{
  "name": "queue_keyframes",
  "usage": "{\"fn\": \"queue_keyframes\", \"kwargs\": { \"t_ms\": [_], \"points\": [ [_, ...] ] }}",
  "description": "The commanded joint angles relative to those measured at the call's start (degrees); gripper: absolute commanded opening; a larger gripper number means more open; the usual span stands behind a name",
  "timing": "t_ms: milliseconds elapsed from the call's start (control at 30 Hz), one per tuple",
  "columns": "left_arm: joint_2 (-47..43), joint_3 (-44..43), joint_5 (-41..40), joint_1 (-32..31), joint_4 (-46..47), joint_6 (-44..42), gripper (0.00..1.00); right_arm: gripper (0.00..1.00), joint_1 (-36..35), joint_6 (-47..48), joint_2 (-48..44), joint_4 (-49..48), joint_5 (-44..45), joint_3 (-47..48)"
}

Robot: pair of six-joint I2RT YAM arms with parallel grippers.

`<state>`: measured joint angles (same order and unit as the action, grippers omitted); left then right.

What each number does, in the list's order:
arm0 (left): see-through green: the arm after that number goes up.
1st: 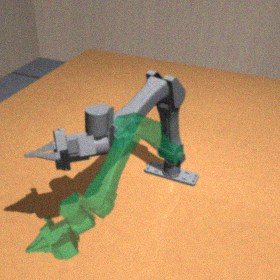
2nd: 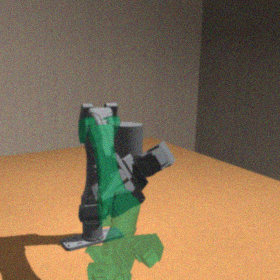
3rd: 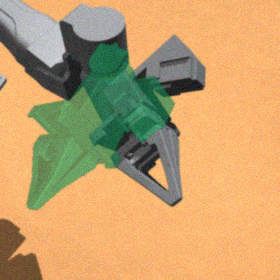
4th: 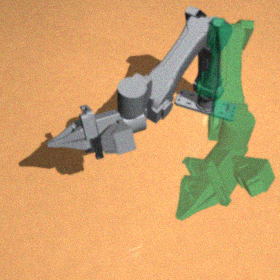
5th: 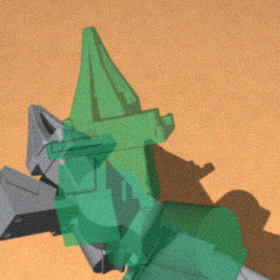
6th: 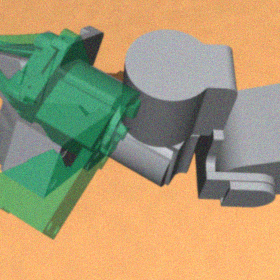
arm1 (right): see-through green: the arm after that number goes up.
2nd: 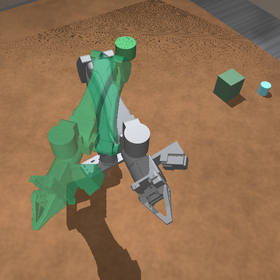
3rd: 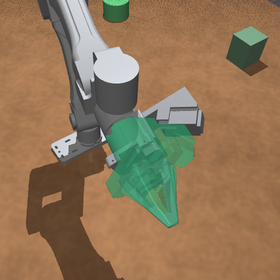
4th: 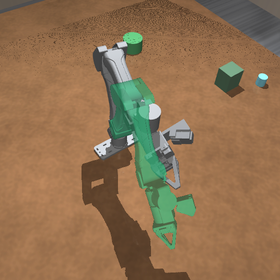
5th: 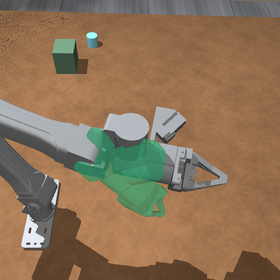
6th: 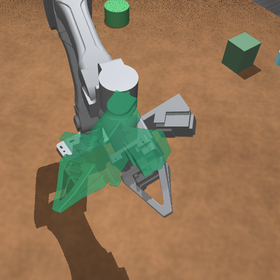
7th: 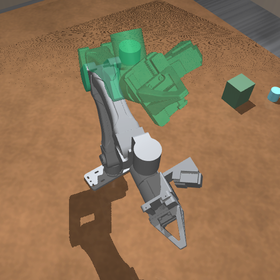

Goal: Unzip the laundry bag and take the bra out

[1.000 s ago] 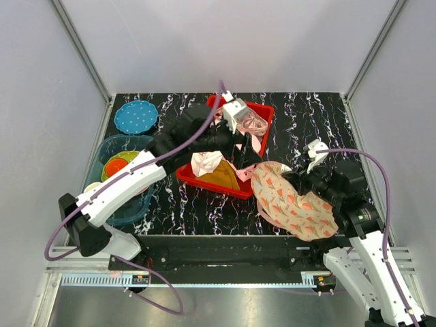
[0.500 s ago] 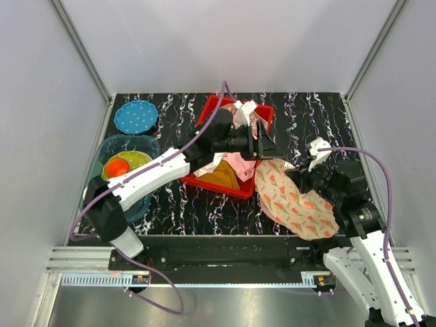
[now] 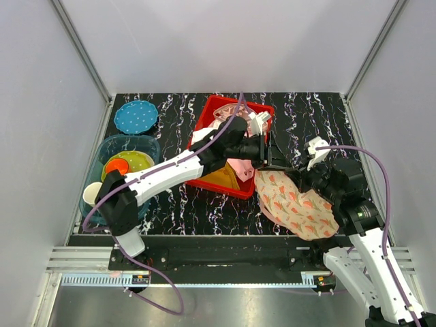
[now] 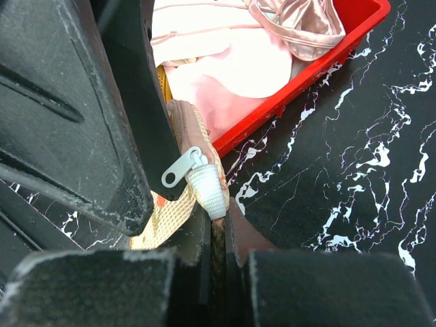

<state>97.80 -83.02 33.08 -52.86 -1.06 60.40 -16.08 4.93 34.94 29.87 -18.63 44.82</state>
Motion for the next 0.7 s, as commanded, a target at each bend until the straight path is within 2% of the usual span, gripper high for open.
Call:
{"fn": "queue_keyframes", "kwargs": {
  "t_ms": [0, 300, 367, 400, 467, 500, 667],
  "points": [
    [0.20, -2.93, 1.46, 0.13, 3.35, 0.77, 0.48, 0.00, -0.18, 0.87, -0.05, -0.07, -0.18, 2.47],
    [1.17, -4.25, 1.81, 0.04, 2.73, 0.24, 0.40, 0.00, -0.10, 0.52, -0.31, -0.25, -0.26, 2.56],
    [1.43, -3.73, 2.51, 0.04, 3.86, 0.94, 0.33, 0.00, -0.18, 0.35, -0.40, -0.34, -0.52, 2.56],
    [1.43, -3.64, 2.60, 0.04, 4.22, 1.29, 0.23, 0.00, -0.18, 0.34, -0.57, -0.34, -0.53, 2.56],
    [1.43, -3.46, 2.69, 0.13, 4.14, 1.47, 0.11, 0.00, -0.18, 0.26, -0.83, -0.69, -0.61, 2.21],
    [1.43, -3.55, 2.78, 0.13, 3.88, 1.21, 0.00, 0.00, -0.18, 0.17, -1.01, -0.60, -0.62, 2.12],
    [0.64, -3.29, 1.73, 1.44, 1.68, 0.33, 0.00, 0.00, -0.18, 0.34, -1.80, 0.28, -0.62, 1.76]
  ]
}}
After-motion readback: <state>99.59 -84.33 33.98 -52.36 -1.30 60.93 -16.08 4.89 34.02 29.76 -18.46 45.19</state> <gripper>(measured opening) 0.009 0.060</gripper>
